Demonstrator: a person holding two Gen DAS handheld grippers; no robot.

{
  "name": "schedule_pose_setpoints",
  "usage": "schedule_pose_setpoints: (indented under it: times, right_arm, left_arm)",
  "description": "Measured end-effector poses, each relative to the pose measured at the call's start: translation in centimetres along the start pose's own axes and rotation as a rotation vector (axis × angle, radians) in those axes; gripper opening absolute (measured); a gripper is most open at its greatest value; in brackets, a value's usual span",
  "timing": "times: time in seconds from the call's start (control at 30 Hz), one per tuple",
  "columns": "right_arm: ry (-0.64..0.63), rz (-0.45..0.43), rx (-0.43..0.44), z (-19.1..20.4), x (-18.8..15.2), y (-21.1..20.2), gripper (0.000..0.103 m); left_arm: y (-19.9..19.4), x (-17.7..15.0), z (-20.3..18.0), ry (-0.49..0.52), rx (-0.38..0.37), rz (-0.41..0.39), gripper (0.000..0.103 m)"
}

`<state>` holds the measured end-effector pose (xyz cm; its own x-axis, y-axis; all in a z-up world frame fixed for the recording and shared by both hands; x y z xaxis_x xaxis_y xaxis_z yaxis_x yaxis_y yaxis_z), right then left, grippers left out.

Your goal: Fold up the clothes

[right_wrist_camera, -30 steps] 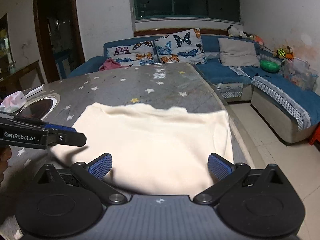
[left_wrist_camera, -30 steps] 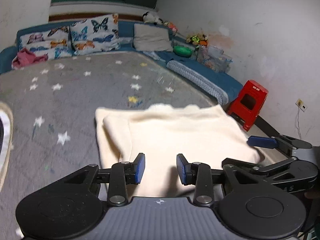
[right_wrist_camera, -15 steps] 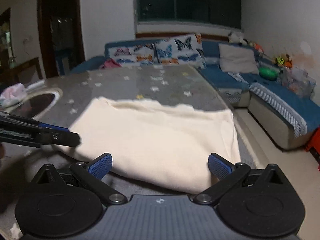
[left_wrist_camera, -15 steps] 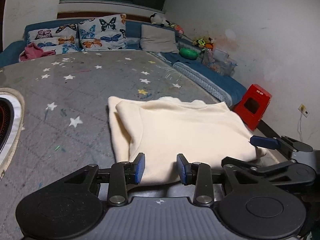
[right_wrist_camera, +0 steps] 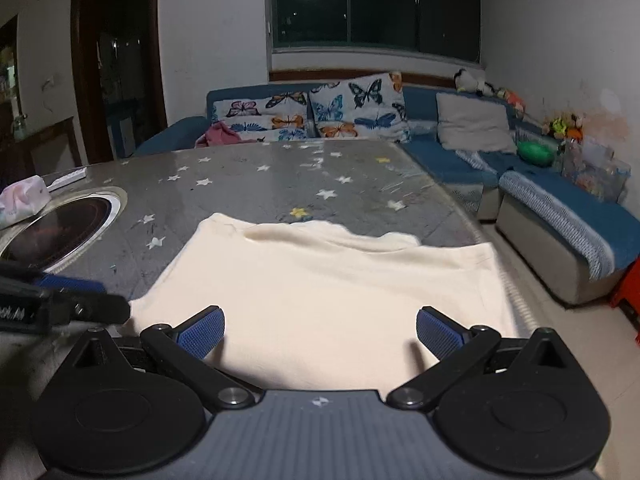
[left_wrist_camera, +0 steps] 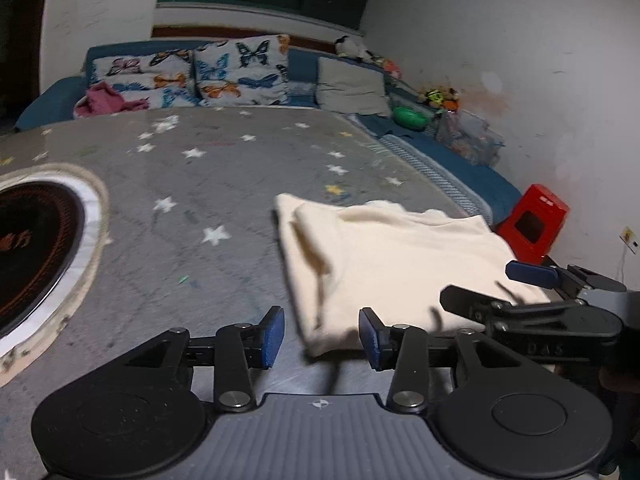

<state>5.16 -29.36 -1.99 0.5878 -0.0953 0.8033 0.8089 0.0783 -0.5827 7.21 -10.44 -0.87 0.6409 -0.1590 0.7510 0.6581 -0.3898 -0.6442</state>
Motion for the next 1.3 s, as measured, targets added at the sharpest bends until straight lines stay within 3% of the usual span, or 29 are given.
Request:
schedule_pose_setpoints:
  times: [0.1, 0.33, 0.83, 1.3]
  right_arm:
    - [0.005, 0.027, -0.002, 0.6, -0.5, 1.4, 0.103]
    - [0.035, -0.001, -0.017, 0.9, -1.5, 1.8, 0.103]
    - [0.040, -0.022, -0.010, 0.8, -1.7, 1.8, 0.103]
    - [0.058, -0.025, 0.007, 0.6, -1.9, 1.7, 0.103]
  left_arm:
    - [-0.5, -0.6, 1.1, -0.013, 0.034, 0.005, 0.051]
    - [-1.1, -1.4, 3.1, -0.052, 0.076, 0.017, 0.059]
    - [-0.9, -2.1, 2.7, -0.050, 0.084, 0.044, 0.080]
    - [-0.7, -2.2, 1.2, -0.039, 0.079, 0.077, 0.091]
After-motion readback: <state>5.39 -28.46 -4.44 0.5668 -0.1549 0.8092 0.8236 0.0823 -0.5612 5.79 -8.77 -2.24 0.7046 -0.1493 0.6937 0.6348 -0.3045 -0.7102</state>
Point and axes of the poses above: each gripper's, at about its wrist camera, not at the fingertips, and y roughly the way its jaws point, z to its left, x to its top, the point moved 2 cm from there along y, roughly the way its jaws point, and after that the axes turned 7 degrees about y, right-handed, at the moved point
